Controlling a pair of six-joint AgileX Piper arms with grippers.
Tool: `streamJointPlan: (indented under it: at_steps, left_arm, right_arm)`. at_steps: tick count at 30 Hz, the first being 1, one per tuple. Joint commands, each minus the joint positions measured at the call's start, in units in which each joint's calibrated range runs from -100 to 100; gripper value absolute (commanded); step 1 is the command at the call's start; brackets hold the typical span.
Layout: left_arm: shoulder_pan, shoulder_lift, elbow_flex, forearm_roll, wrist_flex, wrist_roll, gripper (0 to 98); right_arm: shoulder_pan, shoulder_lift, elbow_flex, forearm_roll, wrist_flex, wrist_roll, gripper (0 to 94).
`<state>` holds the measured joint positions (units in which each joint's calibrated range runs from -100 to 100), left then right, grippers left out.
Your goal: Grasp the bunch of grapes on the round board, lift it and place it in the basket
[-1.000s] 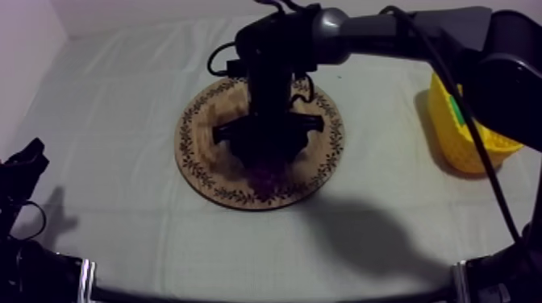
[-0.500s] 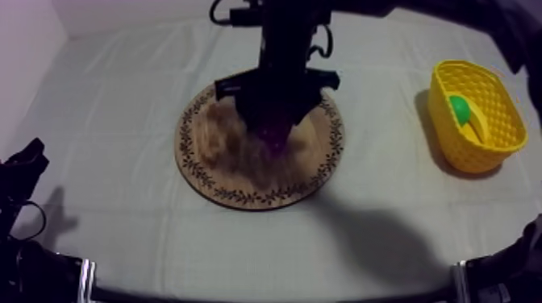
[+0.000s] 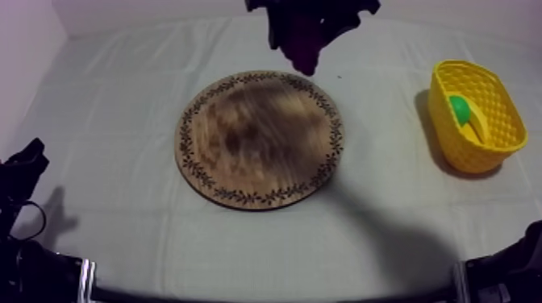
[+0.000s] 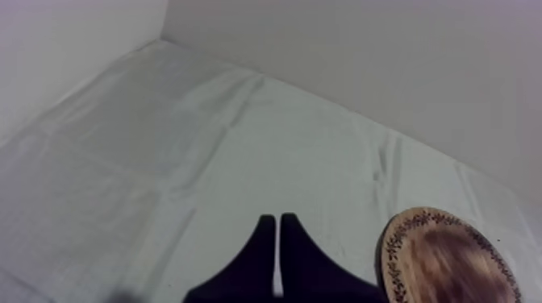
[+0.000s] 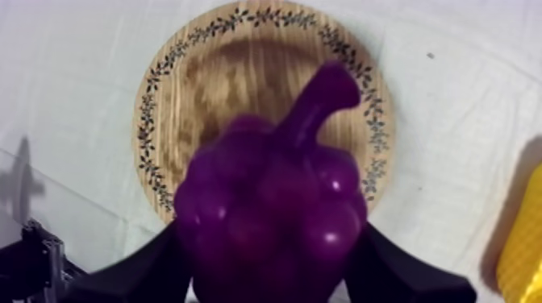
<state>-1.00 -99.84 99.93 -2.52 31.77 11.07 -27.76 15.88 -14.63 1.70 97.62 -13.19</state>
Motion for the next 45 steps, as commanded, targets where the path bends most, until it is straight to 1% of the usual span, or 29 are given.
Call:
streamJointPlan:
  at_steps: [1,8,15,32,40,45]
  left_arm:
    - [0.0,0.0,0.0,0.01,-0.1,0.0,0.0]
    - [0.0,0.0,0.0,0.01,-0.1,0.0,0.0]
    - [0.0,0.0,0.0,0.01,-0.1,0.0,0.0]
    - [0.0,0.0,0.0,0.01,-0.1,0.0,0.0]
    - [0.0,0.0,0.0,0.01,-0.1,0.0,0.0]
    - [0.0,0.0,0.0,0.01,-0.1,0.0,0.0]
  right_arm:
    - [0.1,-1.2,1.2,0.2,-0.3,0.2,41.1]
    - [1.7,-5.1,7.6,0.9,-1.2,1.6,41.9]
    - [5.8,-8.7,13.2,1.7,-2.1,3.8,42.6]
    - [19.1,-17.1,26.2,4.3,-3.6,8.9,43.5]
    - [25.9,-19.9,32.0,7.3,-6.3,11.4,44.5]
    - [30.0,-20.8,34.4,8.4,-8.7,12.7,44.7]
